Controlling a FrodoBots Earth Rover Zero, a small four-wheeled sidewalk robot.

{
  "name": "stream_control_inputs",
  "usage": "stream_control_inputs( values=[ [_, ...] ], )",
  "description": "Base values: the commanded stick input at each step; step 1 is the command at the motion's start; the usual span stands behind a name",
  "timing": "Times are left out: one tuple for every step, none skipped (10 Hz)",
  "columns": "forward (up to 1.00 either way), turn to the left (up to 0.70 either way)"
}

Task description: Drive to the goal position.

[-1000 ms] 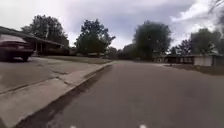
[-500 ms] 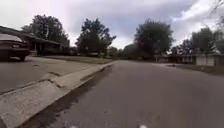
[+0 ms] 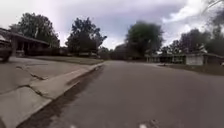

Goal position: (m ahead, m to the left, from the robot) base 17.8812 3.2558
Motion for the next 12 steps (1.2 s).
stream_control_inputs(
  values=[
    [0.7, 0.0],
    [0.7, 0.0],
    [0.7, 0.0],
    [0.7, 0.0],
    [0.7, 0.0],
    [0.7, 0.14],
    [0.7, 0.27],
    [0.7, 0.02],
    [0.7, 0.0],
    [0.7, 0.0],
    [0.7, 0.0],
    [0.7, 0.0]
  ],
)
